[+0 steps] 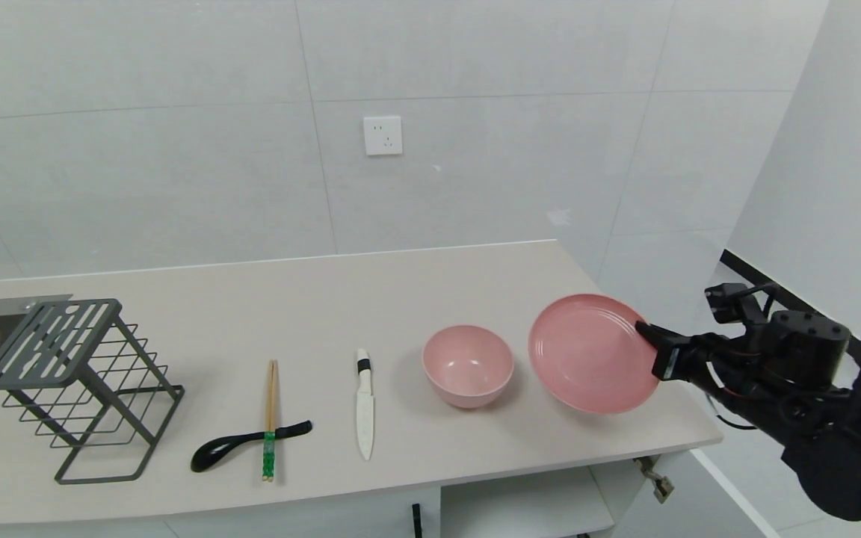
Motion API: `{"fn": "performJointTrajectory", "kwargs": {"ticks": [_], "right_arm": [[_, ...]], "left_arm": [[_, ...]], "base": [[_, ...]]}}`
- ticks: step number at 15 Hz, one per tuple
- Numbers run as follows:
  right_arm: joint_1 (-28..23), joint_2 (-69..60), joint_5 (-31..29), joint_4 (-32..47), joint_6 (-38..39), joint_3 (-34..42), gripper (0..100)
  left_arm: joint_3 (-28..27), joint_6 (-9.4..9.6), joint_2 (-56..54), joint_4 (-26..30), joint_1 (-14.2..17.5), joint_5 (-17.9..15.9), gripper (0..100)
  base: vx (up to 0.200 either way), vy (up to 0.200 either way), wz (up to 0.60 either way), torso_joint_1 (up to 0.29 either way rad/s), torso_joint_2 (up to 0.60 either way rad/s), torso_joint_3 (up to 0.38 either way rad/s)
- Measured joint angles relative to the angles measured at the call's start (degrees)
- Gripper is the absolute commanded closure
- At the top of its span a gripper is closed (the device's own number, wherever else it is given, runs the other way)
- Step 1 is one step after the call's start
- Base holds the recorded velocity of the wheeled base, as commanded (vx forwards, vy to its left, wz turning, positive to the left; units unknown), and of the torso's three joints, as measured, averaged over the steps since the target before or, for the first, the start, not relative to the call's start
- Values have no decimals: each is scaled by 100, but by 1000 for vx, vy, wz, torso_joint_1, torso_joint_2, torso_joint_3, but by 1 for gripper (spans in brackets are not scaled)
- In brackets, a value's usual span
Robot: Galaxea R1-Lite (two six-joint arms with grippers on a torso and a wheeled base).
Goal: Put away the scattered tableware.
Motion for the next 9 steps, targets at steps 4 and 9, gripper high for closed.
{"fn": "performJointTrajectory", "kwargs": {"ticks": [4,9], "right_arm": [[-66,-992,15,-2,-6,496,100],[-48,-1362,22,4,-38,580,100]], "left_arm": [[0,113,0,-2,0,-79,0],[-21,144,0,-1626,2,-91,0]], "base": [[0,0,0,0,0,0],[0,0,0,0,0,0]]}}
